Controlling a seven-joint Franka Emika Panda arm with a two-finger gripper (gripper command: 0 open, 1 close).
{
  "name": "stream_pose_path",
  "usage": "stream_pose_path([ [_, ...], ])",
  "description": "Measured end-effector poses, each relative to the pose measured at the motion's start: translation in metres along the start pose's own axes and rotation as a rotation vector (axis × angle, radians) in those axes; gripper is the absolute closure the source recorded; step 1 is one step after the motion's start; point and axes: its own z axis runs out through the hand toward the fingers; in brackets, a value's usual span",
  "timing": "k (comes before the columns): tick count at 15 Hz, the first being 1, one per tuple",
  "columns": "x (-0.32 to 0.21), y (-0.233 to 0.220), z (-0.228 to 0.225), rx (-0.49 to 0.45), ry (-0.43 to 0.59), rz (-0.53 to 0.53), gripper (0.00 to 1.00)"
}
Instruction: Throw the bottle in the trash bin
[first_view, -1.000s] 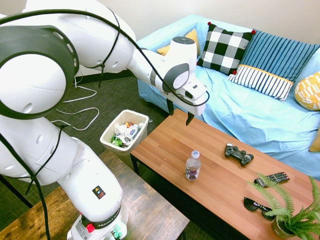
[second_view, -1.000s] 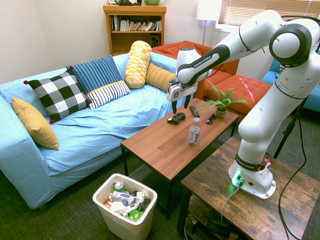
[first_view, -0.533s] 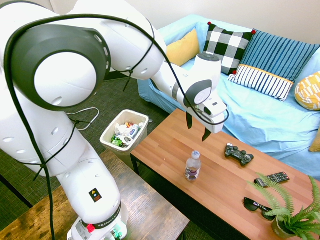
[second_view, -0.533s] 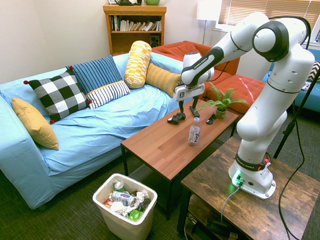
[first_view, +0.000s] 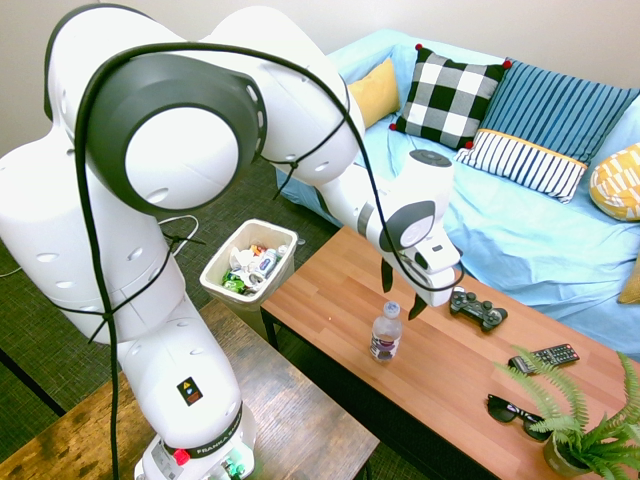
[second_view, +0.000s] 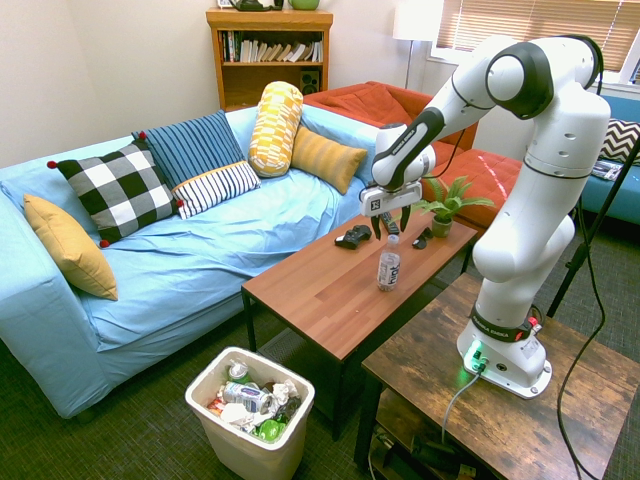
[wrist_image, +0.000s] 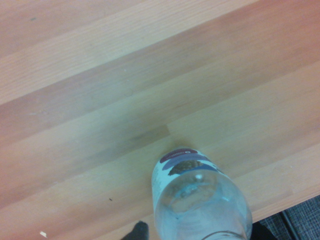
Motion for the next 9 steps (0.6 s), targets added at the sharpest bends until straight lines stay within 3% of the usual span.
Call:
stream_pose_path([
  [7,-0.009,0.005,0.023,-0.016,-0.021,-0.014,0.0],
  [8,-0.009,0.005,0.024,-0.015,-0.022,-0.015,1.0],
  [9,-0.009,0.005,0.024,-0.012,-0.024,-0.014,1.0],
])
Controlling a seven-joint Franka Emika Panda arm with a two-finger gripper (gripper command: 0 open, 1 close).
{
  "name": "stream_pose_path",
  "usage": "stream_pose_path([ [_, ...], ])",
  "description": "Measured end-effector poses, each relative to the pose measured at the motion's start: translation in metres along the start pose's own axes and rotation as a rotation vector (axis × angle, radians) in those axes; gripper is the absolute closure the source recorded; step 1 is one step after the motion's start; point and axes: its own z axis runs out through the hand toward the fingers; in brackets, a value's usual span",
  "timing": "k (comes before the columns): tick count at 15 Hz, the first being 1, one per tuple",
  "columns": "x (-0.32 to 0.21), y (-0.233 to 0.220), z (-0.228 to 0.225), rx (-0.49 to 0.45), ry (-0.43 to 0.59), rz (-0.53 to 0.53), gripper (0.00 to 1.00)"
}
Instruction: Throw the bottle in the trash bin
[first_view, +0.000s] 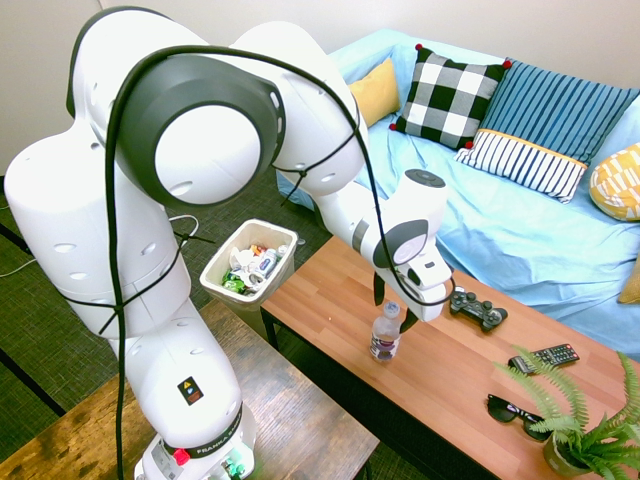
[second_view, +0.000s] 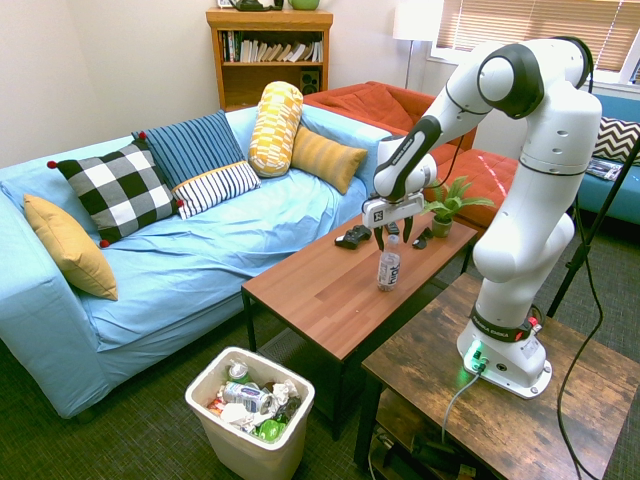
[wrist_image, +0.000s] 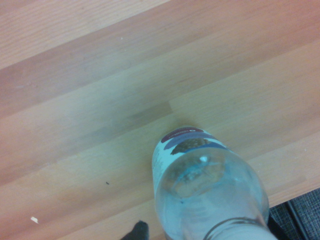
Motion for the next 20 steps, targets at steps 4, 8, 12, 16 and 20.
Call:
stream_pose_path([
  [4,-0.003,-0.003,0.007,0.003,-0.014,0.001,1.0],
  [8,-0.008,-0.008,0.009,0.007,-0.013,-0.01,1.0],
  [12,-0.01,-0.009,0.009,0.009,-0.016,-0.013,1.0],
  [16,-0.008,-0.007,0.012,0.009,-0.026,-0.014,1.0],
  [20,-0.004,-0.006,0.011,0.016,-0.031,-0.014,1.0],
])
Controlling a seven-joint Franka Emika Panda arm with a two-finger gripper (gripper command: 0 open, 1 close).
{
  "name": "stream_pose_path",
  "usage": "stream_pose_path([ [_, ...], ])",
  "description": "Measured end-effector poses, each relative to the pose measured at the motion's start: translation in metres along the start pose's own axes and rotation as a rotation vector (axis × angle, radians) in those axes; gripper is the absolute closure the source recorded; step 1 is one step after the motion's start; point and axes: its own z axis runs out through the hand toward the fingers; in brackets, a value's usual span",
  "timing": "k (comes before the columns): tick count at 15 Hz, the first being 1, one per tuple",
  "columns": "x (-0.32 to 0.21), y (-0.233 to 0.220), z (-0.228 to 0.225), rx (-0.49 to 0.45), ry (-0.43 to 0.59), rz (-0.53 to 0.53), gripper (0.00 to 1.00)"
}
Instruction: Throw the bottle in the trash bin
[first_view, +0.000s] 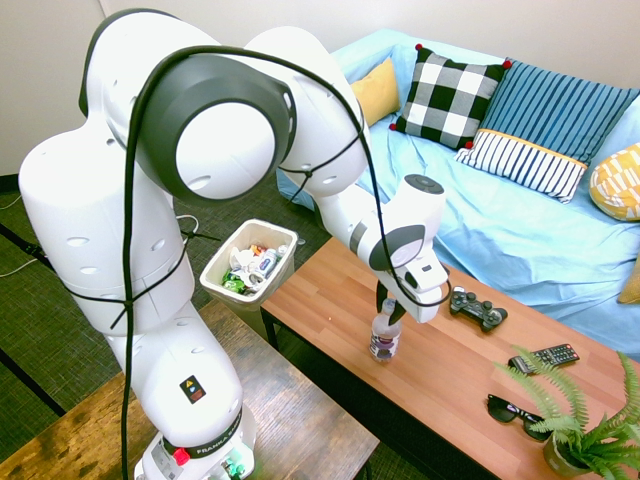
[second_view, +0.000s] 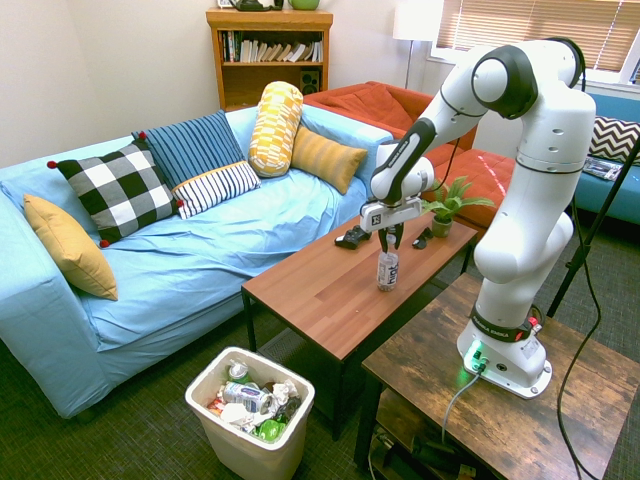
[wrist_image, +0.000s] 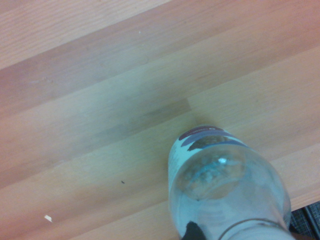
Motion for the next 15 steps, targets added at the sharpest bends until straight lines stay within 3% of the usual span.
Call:
stream_pose_path([
  [4,-0.005,-0.008,-0.015,0.039,0.014,-0.021,1.0],
  [8,-0.034,-0.031,-0.082,0.139,0.082,-0.042,1.0],
  [15,-0.207,-0.122,-0.166,0.293,0.191,-0.089,1.0],
])
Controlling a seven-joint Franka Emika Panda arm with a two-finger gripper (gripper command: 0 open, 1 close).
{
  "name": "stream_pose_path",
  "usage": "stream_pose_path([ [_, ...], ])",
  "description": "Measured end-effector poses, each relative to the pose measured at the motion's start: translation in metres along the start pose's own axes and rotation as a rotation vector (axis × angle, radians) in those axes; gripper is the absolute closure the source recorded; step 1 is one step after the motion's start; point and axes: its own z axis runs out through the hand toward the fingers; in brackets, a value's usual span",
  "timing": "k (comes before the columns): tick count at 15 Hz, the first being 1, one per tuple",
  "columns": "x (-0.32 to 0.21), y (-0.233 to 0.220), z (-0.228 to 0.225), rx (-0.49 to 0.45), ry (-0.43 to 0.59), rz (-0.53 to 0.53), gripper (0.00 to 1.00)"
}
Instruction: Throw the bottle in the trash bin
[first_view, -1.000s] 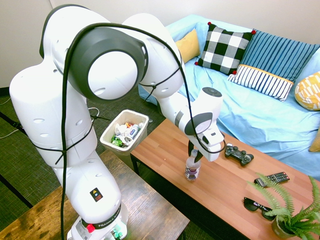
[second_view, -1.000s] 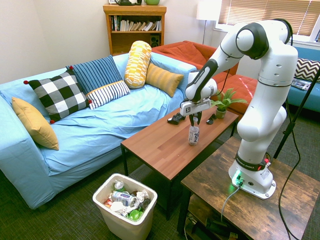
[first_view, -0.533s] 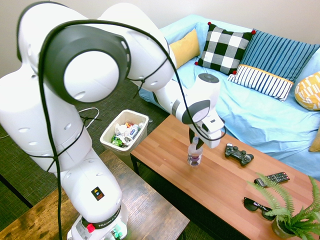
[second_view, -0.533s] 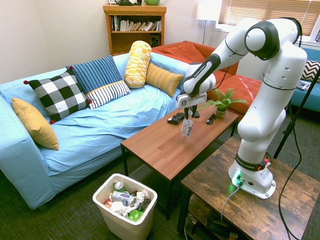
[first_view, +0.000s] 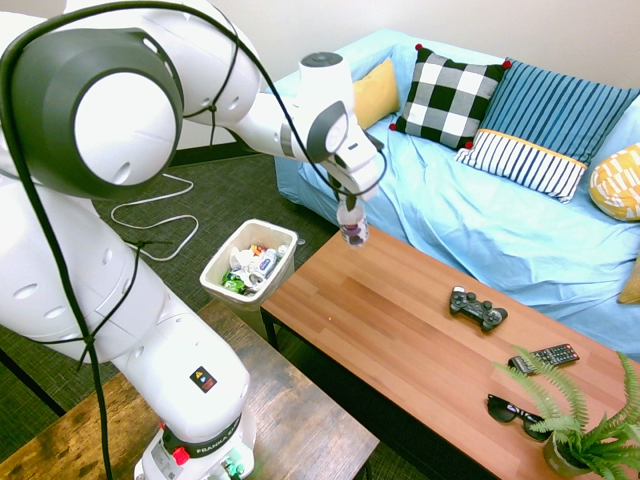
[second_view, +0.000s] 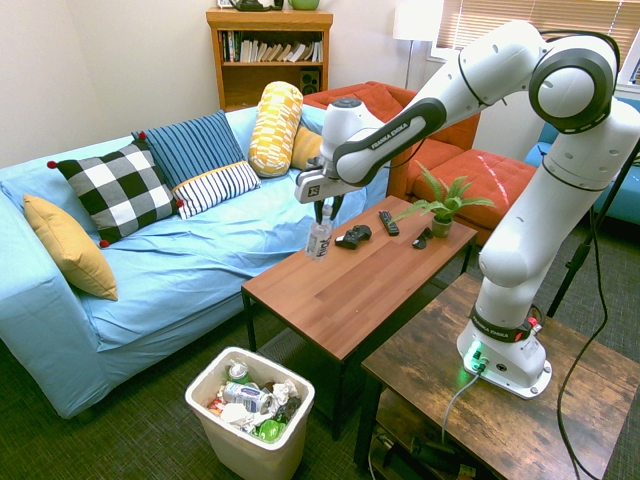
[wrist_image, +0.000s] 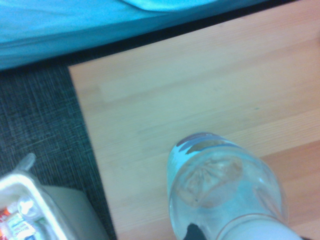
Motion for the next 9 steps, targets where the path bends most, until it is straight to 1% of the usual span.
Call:
stream_pose_path([
  [2,-0.052,-0.026,-0.011,0.017,0.031,-0.015,1.0],
  [4,-0.11,-0.046,-0.01,0.032,0.063,-0.045,1.0],
  [7,-0.192,-0.065,0.008,0.037,0.093,-0.1,1.0],
  [9,-0.238,-0.072,0.029,0.019,0.097,-0.144,1.0],
])
